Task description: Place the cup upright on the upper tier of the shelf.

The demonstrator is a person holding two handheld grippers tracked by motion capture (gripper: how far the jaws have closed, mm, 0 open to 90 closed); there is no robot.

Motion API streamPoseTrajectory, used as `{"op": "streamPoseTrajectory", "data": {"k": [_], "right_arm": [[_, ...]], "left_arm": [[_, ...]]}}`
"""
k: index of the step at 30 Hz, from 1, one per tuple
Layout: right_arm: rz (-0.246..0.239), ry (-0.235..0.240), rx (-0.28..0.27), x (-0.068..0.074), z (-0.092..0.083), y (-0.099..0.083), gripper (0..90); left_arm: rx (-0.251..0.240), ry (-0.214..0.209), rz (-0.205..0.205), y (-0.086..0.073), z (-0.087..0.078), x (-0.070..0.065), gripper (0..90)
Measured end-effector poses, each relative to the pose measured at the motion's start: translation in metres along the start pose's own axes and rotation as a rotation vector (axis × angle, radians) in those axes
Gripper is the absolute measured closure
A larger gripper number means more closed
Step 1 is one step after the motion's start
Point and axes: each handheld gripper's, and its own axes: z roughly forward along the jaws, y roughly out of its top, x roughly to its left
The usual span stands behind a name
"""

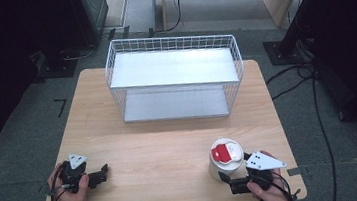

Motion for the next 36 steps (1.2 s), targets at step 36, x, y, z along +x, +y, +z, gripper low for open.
{"op": "streamPoseTrajectory", "data": {"k": [36], "right_arm": [[0.136, -0.092, -0.217, 0.031, 0.020, 0.014, 8.9]], "left_arm": [[0.001, 0.000, 0.001, 0.000, 0.000, 0.000, 0.0]]}}
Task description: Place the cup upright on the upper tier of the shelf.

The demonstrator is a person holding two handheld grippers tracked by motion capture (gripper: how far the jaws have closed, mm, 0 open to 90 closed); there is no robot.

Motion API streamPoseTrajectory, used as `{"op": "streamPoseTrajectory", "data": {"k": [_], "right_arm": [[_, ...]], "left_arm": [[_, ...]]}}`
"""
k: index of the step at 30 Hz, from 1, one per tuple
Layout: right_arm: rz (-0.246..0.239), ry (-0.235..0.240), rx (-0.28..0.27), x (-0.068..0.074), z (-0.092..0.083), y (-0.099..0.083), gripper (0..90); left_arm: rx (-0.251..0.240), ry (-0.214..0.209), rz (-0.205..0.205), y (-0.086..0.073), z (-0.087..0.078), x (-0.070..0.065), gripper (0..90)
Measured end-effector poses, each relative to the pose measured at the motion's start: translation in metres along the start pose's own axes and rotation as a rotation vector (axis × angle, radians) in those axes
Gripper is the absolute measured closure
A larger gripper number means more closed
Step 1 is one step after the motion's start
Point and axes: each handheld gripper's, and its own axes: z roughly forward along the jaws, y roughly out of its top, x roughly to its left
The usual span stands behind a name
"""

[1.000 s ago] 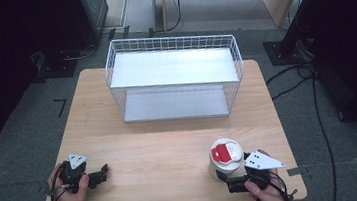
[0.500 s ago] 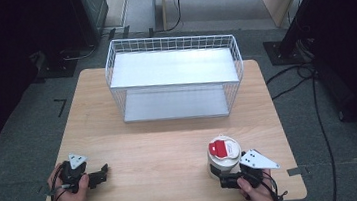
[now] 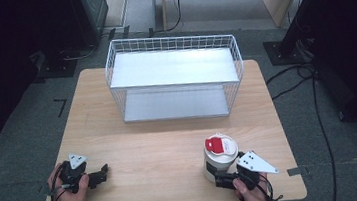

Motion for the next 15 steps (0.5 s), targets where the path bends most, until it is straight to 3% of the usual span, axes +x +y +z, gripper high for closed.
{"op": "streamPoseTrajectory", "data": {"k": [6, 15], "right_arm": [[-0.010, -0.003, -0.040, 0.005, 0.002, 0.010, 8.9], [-0.003, -0.058, -0.093, 0.004, 0.009, 0.029, 8.9]], "left_arm": [[0.000, 0.000, 0.000, 0.000, 0.000, 0.000, 0.0], [0.000, 0.000, -0.001, 0.000, 0.000, 0.000, 0.0]]}}
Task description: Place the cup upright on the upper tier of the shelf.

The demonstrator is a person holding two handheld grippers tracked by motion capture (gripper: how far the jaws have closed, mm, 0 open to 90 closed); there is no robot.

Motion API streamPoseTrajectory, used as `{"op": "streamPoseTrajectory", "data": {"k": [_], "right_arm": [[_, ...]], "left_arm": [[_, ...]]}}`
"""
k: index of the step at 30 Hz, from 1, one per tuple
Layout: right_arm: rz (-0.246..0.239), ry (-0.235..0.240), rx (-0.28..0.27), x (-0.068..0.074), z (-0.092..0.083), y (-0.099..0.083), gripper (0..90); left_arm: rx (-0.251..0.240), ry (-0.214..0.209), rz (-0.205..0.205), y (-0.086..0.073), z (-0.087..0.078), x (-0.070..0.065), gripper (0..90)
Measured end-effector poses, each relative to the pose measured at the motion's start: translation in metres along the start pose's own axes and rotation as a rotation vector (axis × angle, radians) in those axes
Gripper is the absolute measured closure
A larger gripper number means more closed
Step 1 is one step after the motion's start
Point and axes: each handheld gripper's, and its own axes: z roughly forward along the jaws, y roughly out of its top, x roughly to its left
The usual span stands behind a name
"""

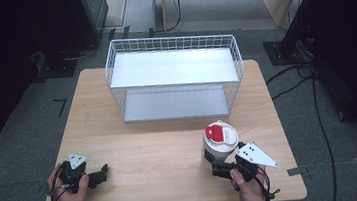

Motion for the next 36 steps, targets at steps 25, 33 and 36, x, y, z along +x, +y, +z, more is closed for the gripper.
{"op": "streamPoseTrajectory", "data": {"k": [25, 33, 36], "right_arm": [[-0.046, -0.045, -0.128, 0.005, 0.033, 0.063, 8.9], [-0.049, -0.054, -0.142, 0.005, 0.044, 0.080, 8.9], [-0.054, -0.053, -0.149, 0.006, 0.048, 0.087, 8.9]], "left_arm": [[0.000, 0.000, 0.000, 0.000, 0.000, 0.000, 0.0], [0.001, 0.000, 0.001, 0.000, 0.000, 0.000, 0.0], [0.001, 0.000, 0.001, 0.000, 0.000, 0.000, 0.0]]}}
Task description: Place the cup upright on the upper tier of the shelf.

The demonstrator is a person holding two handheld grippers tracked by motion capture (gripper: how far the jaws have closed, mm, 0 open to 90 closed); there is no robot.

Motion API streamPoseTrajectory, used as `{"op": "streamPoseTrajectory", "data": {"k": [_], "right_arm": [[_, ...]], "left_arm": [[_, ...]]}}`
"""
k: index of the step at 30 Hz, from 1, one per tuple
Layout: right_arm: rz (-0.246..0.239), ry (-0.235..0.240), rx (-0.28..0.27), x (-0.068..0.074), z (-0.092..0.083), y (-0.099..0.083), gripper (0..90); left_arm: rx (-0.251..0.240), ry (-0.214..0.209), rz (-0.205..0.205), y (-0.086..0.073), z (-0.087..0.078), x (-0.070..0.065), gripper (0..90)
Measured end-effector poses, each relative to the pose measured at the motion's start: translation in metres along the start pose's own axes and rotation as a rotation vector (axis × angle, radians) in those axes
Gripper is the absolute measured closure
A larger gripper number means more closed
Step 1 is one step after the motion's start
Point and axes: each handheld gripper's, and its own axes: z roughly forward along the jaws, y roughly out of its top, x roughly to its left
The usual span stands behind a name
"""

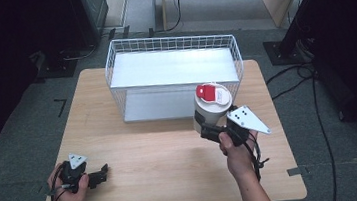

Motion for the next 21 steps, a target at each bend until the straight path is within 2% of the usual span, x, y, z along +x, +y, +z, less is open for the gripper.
{"op": "streamPoseTrajectory", "data": {"k": [13, 21], "right_arm": [[-0.017, -0.005, -0.046, 0.003, 0.018, 0.026, 8.9], [-0.033, -0.012, -0.073, 0.003, 0.032, 0.049, 8.8]], "left_arm": [[0.000, 0.000, 0.000, 0.000, 0.000, 0.000, 0.0], [0.000, 0.000, 0.000, 0.000, 0.000, 0.000, 0.0]]}}
